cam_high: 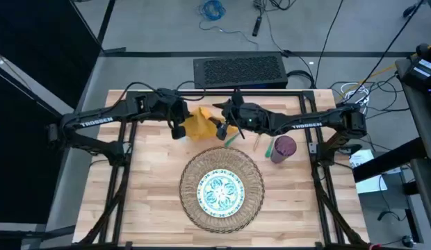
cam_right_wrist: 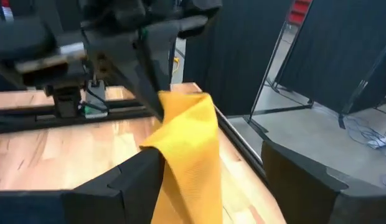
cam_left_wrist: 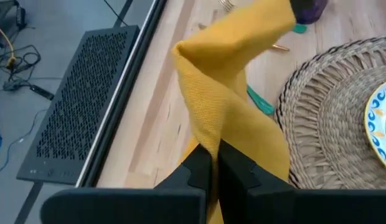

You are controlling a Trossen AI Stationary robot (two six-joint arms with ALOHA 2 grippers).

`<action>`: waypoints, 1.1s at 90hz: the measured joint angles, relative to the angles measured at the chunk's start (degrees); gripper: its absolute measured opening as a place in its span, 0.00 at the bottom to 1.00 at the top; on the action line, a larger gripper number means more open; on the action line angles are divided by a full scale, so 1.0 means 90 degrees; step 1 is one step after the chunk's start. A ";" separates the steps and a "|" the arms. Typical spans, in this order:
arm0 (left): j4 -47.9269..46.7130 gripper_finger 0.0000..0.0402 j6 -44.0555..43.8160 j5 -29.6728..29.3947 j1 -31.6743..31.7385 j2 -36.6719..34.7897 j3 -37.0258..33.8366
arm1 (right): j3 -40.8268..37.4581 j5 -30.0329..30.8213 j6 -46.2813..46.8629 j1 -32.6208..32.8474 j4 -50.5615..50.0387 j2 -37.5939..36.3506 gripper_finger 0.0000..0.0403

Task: Set table place
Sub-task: Fold the yellow table napkin

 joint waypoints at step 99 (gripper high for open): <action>-0.0568 0.00 0.0006 -0.0163 0.0002 -0.0291 0.0000 | 0.0193 -0.0813 0.0580 -0.0015 0.0400 0.0506 0.00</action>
